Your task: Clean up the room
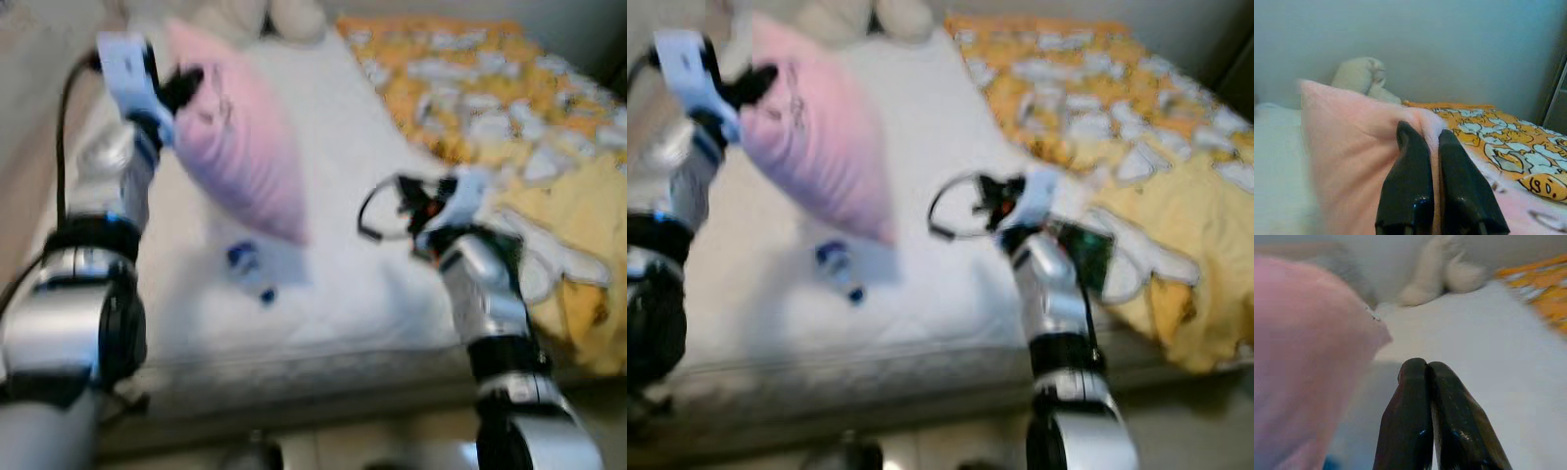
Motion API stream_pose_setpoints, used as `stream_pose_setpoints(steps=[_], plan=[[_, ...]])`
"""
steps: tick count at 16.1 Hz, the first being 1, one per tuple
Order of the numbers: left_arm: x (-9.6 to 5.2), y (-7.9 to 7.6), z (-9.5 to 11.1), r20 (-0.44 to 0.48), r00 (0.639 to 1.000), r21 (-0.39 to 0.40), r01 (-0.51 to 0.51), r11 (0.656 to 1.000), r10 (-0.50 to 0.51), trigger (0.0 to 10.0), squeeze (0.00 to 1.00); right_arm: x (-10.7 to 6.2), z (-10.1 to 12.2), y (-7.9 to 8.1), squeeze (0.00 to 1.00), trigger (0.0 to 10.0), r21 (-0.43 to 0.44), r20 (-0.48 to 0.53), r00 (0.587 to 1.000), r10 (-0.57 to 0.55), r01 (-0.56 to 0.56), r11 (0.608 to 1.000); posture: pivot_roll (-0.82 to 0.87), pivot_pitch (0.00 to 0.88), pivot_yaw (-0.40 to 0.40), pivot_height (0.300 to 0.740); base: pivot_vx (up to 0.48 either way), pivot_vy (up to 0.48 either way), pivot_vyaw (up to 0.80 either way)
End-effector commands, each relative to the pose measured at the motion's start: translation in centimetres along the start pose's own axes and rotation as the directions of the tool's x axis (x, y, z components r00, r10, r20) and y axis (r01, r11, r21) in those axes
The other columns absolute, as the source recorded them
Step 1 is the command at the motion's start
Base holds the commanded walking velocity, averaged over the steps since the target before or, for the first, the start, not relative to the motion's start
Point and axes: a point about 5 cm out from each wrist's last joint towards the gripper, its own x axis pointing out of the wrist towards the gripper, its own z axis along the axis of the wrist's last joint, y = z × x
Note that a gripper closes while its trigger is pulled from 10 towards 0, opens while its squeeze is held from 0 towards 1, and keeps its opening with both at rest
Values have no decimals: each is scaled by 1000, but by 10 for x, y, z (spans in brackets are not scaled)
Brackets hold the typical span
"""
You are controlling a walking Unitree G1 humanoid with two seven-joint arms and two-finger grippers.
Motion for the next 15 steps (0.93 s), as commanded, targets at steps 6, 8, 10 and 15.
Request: stream_pose_setpoints(steps=[6,8,10,15], plan=[[6,0,16,1,997,93,74,993,-74,0,0,-12,-14,6,0,10000,49,-76,996,36,-32,998,-1,0,-44,740,0,474,0],[7,0,11,-56,995,132,84,988,-77,0,0,-15,-21,15,0,10000,54,-104,992,66,-61,997,-7,0,-38,740,0,467,0],[9,-1,11,-71,995,142,85,986,-76,0,0,-16,-25,19,0,10000,57,-112,991,75,-69,996,-11,0,-34,740,0,452,0],[12,-14,-8,-126,991,132,66,989,-49,0,0,-27,-31,21,0,10000,59,-145,987,71,-63,996,-31,0,-29,740,268,223,0]])
